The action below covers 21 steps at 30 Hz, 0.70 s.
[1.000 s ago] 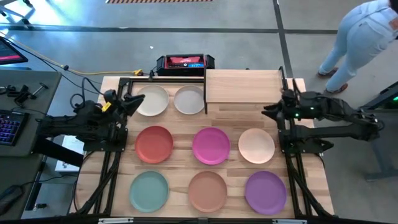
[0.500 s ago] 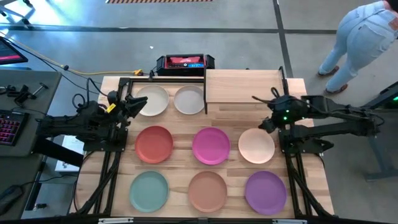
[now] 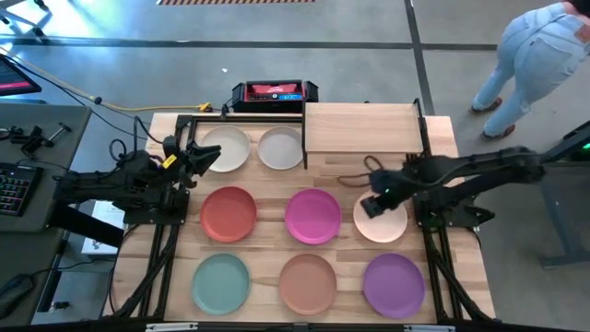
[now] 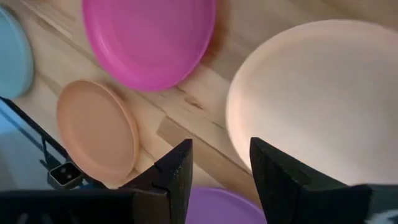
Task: Place and stack plates onto a shelf
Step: Put the white plate on the shelf
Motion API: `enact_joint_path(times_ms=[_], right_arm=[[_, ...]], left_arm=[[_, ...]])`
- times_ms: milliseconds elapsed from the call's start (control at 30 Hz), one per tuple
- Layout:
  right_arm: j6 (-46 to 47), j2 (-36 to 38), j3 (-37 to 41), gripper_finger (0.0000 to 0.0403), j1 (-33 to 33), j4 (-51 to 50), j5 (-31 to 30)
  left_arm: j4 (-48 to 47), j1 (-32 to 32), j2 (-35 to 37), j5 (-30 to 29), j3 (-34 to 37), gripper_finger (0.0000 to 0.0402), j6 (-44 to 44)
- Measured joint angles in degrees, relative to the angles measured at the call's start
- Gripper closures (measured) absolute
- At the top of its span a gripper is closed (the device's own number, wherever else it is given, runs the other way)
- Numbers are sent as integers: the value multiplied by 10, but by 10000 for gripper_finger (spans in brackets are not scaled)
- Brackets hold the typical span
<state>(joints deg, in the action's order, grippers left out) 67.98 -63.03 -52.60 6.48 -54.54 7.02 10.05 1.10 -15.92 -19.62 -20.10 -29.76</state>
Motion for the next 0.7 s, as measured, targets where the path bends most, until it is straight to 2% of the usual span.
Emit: enact_joint_path(times_ms=[300,533,700], right_arm=[[69,-121,0,261,62,52,-1],[70,-199,0,261,87,82,-3],[67,-242,0,261,97,81,-25]], left_arm=[[-7,0,0,-1,0,264,0],[-49,0,0,-1,0,264,0],[-58,0,0,-1,0,264,-1]])
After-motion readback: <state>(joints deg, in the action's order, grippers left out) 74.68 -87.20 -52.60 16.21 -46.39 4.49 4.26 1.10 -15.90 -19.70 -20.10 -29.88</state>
